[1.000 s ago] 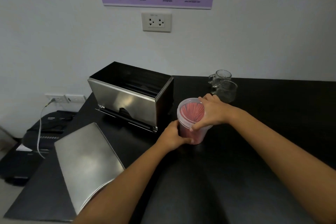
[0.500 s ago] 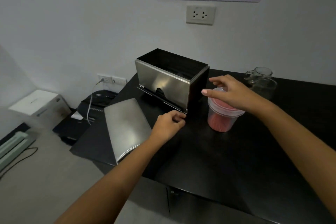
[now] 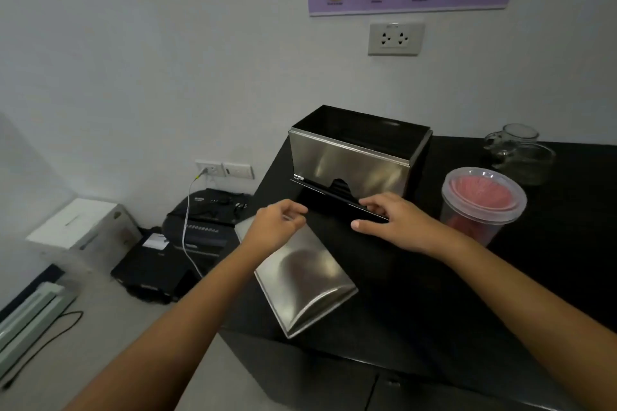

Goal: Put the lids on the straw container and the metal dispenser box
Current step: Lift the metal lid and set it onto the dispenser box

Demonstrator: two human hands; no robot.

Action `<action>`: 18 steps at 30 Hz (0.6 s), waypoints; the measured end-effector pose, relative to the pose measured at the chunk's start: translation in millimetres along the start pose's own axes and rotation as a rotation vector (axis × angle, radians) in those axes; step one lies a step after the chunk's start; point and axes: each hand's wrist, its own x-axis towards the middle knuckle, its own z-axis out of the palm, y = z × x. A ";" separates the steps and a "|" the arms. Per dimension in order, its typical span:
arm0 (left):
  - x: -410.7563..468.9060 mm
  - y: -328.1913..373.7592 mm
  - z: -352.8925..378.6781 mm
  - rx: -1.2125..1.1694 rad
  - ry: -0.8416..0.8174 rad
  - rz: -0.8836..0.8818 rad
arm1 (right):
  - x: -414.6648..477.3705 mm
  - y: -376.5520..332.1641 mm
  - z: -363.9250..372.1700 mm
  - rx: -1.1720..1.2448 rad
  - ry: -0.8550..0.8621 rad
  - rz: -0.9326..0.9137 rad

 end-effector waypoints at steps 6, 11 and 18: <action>35.7 -36.2 -34.4 0.082 -0.125 0.035 | 14.9 -5.0 38.4 -0.004 0.029 0.163; 50.6 -63.6 -46.5 0.181 -0.232 0.085 | 7.0 -9.0 71.2 -0.012 0.033 0.249; 62.9 -93.1 -50.6 0.205 -0.326 0.001 | -15.8 -9.7 104.3 0.001 -0.082 0.377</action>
